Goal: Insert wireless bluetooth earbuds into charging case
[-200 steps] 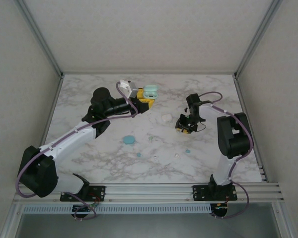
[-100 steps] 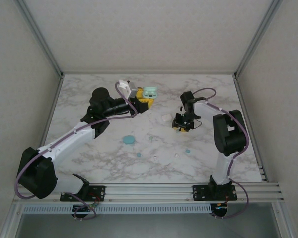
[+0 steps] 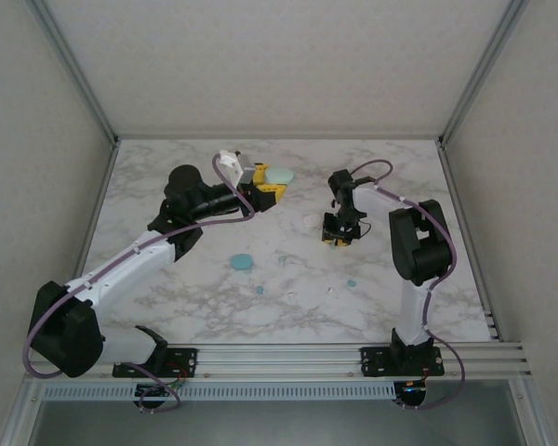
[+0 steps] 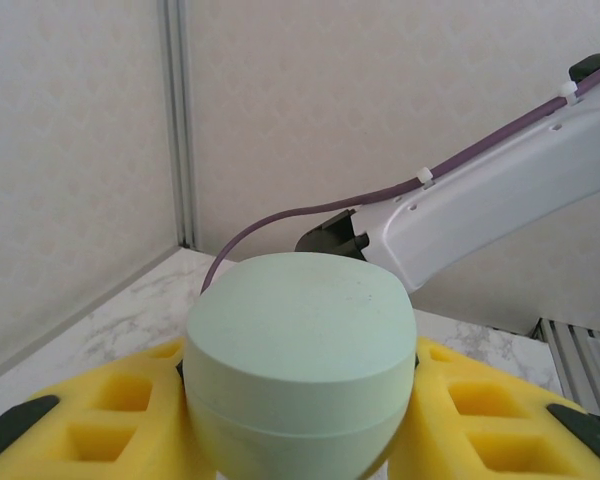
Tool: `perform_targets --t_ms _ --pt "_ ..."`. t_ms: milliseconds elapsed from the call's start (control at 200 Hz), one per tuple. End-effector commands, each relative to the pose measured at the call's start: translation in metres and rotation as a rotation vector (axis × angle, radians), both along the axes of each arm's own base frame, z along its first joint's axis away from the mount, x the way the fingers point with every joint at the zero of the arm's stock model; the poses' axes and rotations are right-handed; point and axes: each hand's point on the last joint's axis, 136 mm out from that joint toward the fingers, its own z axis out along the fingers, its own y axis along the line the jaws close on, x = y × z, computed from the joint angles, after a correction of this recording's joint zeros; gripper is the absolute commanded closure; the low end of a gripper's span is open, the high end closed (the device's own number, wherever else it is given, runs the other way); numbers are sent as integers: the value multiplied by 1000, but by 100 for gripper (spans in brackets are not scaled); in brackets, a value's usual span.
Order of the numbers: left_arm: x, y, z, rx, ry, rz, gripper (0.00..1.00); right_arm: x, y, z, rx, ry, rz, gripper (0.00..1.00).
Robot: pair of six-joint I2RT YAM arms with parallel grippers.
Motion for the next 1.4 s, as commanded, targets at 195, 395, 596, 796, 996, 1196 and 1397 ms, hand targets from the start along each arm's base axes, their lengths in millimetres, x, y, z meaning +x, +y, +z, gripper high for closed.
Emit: perform_targets --t_ms 195,395,596,796,996,1196,1397 --pt "-6 2 6 -8 -26 1 67 -8 -6 1 -80 16 55 71" --pt "-5 1 7 -9 -25 -1 67 -6 -8 3 -92 7 62 72" --pt "-6 2 8 -10 -27 -2 67 -6 -4 1 -72 12 55 70" --pt "-6 2 6 -10 -22 -2 68 -7 -6 -3 -87 22 61 73" --pt "-6 2 8 -10 -25 -3 67 -9 -7 -3 -84 21 58 74" --pt "-7 2 7 -9 -20 -6 68 -10 -6 -1 -74 18 51 68" --pt "-8 2 5 -7 -14 -3 68 1 -3 31 -50 -72 53 61"
